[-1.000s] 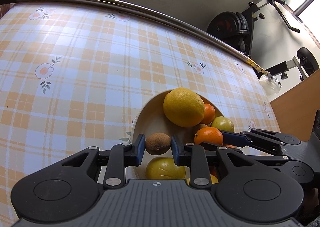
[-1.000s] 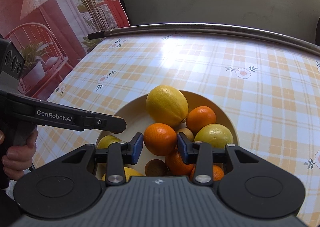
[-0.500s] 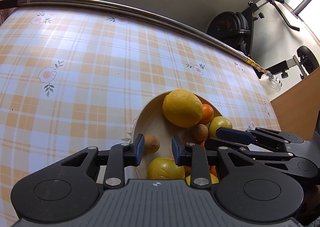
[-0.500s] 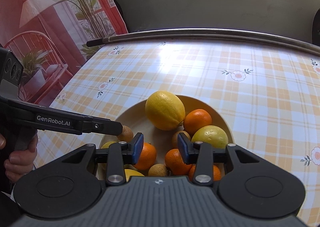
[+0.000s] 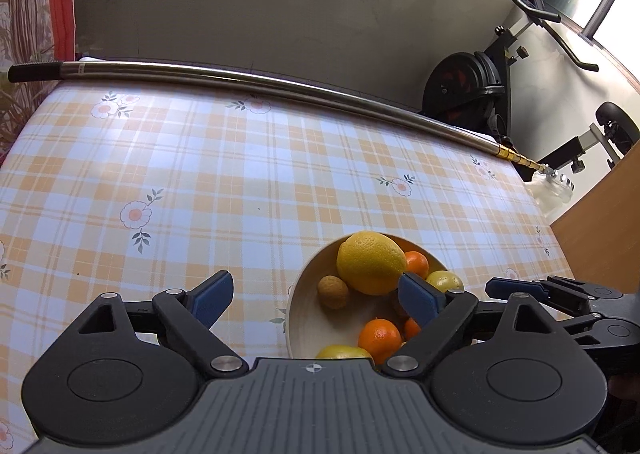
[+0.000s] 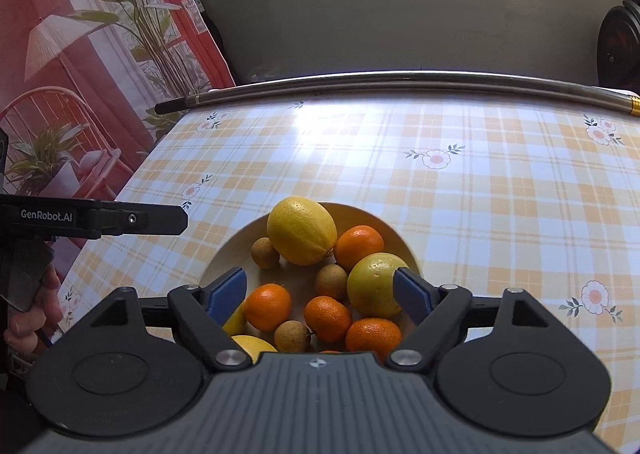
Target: Organize fruits
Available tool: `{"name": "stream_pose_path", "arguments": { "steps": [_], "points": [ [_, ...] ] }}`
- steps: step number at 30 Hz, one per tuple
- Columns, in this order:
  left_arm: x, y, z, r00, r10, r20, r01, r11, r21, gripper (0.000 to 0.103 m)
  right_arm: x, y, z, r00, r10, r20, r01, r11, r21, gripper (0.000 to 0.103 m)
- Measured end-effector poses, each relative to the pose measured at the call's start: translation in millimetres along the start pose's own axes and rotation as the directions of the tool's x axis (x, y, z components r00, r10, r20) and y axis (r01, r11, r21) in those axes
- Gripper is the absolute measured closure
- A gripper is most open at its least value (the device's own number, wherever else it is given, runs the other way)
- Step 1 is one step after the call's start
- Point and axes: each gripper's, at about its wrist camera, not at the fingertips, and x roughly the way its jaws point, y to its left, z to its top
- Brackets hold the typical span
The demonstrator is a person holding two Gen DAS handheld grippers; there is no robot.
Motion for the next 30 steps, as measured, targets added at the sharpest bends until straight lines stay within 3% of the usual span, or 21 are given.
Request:
{"name": "stream_pose_path", "arguments": {
  "steps": [3,7,14,19,23,30],
  "points": [
    [-8.9,-6.6,1.1,0.999,0.01,0.035,-0.011,0.999,0.047,0.008,-5.3,-5.9,1.7,1.0,-0.007,0.015,0.007,1.0,0.029,0.01],
    [-20.0,-16.4,0.3,0.997,0.03,0.073,-0.037,0.995,0.095,0.004,-11.7,-12.7,3.9,0.999,-0.023,0.033,0.021,0.998,0.058,0.008],
    [-40.3,-23.2,-0.2,0.989,0.054,0.138,-0.063,0.996,0.061,0.001,-28.7,-16.5,11.2,0.995,-0.052,0.083,0.046,0.996,0.079,0.008],
    [-65.1,-31.5,9.3,0.972,0.102,0.21,-0.12,0.99,0.075,0.001,-50.1,-11.7,20.3,0.987,-0.09,0.136,0.082,0.995,0.06,0.008],
    [-93.5,-43.3,22.9,0.942,0.139,0.304,-0.175,0.98,0.095,0.001,-73.8,-6.4,34.6,0.972,-0.117,0.202,0.109,0.993,0.049,0.008],
    [-139.3,-66.9,47.4,0.869,0.164,0.467,-0.238,0.966,0.103,0.001,-118.4,9.7,60.0,0.93,-0.137,0.341,0.14,0.99,0.016,0.008]
  ]
}}
